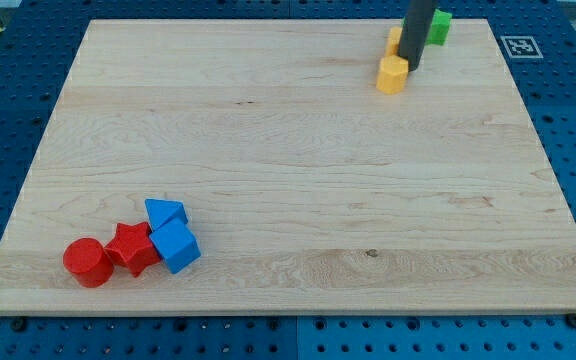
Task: Slide the yellow hexagon to the center
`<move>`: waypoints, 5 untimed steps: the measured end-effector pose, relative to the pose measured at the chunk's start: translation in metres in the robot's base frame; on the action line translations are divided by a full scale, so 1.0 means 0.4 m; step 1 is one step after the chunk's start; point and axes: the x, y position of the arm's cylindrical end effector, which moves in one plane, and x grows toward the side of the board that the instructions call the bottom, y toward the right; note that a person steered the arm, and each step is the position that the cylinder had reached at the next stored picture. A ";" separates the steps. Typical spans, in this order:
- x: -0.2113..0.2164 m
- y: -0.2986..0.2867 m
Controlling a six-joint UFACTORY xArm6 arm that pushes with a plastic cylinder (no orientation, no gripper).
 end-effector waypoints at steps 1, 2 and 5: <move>0.096 -0.022; 0.146 -0.036; 0.148 -0.240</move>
